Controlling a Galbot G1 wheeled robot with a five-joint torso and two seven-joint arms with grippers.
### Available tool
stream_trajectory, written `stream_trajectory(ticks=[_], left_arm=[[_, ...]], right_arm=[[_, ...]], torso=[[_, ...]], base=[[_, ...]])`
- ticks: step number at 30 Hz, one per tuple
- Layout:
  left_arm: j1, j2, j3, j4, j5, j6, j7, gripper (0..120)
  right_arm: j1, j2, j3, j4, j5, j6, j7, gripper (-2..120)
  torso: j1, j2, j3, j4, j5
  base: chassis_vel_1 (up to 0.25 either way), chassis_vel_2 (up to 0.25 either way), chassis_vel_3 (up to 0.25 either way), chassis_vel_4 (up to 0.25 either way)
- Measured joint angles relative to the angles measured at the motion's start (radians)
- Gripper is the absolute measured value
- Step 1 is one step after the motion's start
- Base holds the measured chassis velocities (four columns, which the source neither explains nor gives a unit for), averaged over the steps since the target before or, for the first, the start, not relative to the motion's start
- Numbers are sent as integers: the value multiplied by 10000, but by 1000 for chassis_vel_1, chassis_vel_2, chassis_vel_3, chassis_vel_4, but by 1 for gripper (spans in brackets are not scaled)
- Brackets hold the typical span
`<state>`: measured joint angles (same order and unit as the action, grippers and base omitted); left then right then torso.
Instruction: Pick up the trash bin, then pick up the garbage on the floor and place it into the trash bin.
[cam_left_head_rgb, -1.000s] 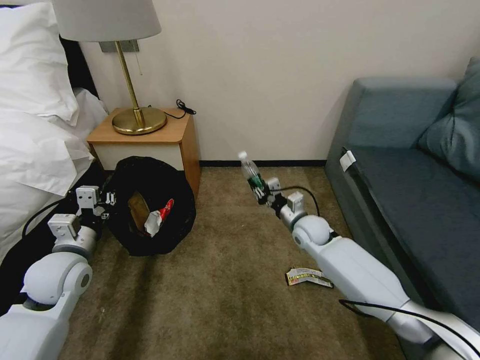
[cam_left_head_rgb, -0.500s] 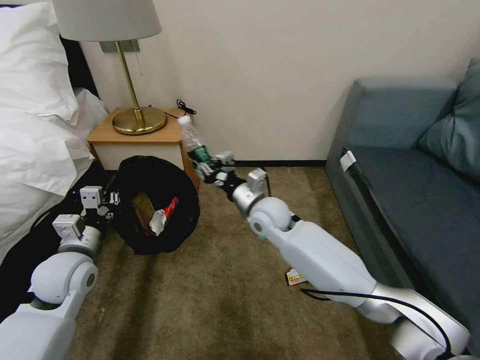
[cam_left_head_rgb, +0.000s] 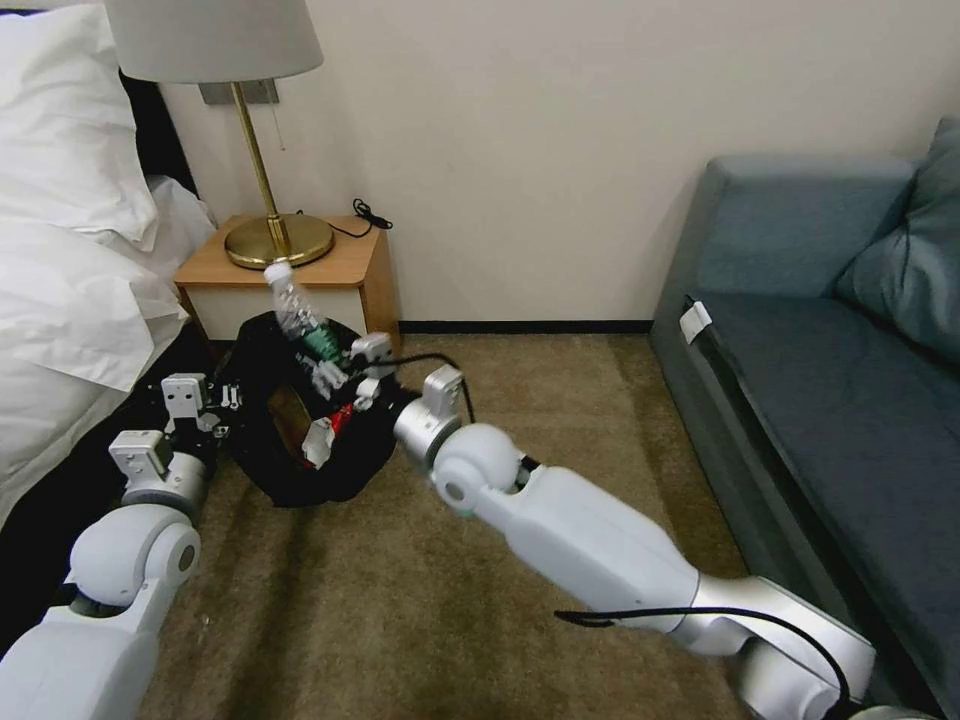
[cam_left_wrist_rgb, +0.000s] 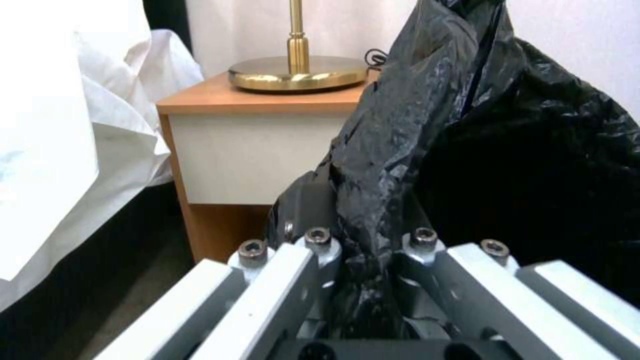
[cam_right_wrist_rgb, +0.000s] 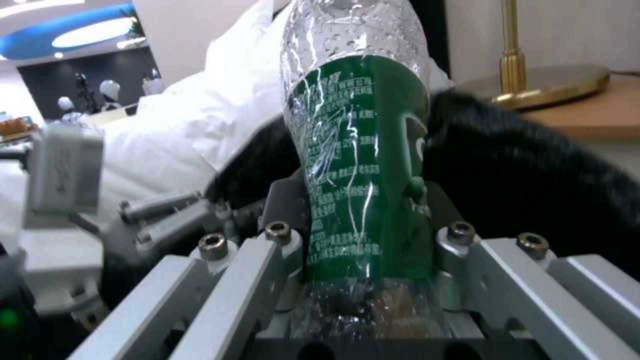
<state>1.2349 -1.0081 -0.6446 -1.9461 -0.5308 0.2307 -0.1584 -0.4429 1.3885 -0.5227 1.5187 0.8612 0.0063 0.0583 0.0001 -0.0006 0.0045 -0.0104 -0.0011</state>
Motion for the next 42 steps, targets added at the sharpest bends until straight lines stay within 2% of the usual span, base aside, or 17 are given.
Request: stream_trajectory(ticks=[5,6,7,8,9,11,15,18,21,23,24,26,32,37,42], left_arm=[[-2,9,14,-1,-18,-1,-5,4],[-1,23,12,-6,-29,-1,-7,4],[-1,23,12,-6,-29,-1,-7,4],[5,40,-5,-11,-47,-1,-7,4],[5,40,-5,-11,-47,-1,-7,4],[24,60,-41,-30,-63,-1,-9,4],[55,77,-81,-39,-76,-6,-9,4],[104,110,-128,-43,-81,-26,-5,4],[107,122,-144,-43,-86,-34,0,4],[112,137,-156,-41,-95,-43,0,4],[112,137,-156,-41,-95,-43,0,4],[108,135,-144,-33,-96,-45,2,4],[103,117,-104,-21,-81,-55,2,4],[170,122,-120,-56,-70,-64,4,4],[214,99,-132,-91,-50,-72,13,4]], right_arm=[[-27,52,-8,-180,-75,12,36,22],[-27,77,-8,-202,-80,-43,129,28],[-27,77,-8,-202,-80,-43,129,28],[-23,102,-8,-235,-85,-71,217,34],[-23,102,-8,-235,-85,-71,217,34],[-22,137,-27,-259,-101,-116,297,47],[-23,160,-65,-260,-122,-149,397,55],[-69,147,-118,-197,-165,-201,448,76],[-96,125,-128,-116,-163,-273,509,80],[-113,96,-136,-3,-162,-325,625,92],[-113,96,-136,-3,-162,-325,625,92],[-104,84,-98,99,-159,-382,769,99],[-18,-147,39,271,-167,-580,1029,100],[118,-871,411,448,9,-1451,1903,100],[111,-1548,581,384,30,-1793,2059,100]], torso=[[0,0,0,-1,0],[0,-1,0,0,0],[0,-1,0,0,0],[0,0,0,0,0],[0,0,0,0,0],[0,0,0,0,0],[0,-1,0,0,0],[0,0,0,1,0],[0,0,0,0,0],[0,0,0,0,2],[0,0,0,0,2],[0,0,0,1,2],[0,0,0,1,2],[0,0,0,0,2],[0,0,0,0,3]], base=[[0,0,0,0],[0,0,0,0],[0,0,0,0],[0,0,0,0],[0,0,0,0],[0,0,0,0],[0,0,0,0],[0,0,0,0],[0,0,0,0],[0,0,0,0],[0,0,0,0],[0,0,0,0],[0,0,0,0],[0,0,0,0],[0,0,0,0]])
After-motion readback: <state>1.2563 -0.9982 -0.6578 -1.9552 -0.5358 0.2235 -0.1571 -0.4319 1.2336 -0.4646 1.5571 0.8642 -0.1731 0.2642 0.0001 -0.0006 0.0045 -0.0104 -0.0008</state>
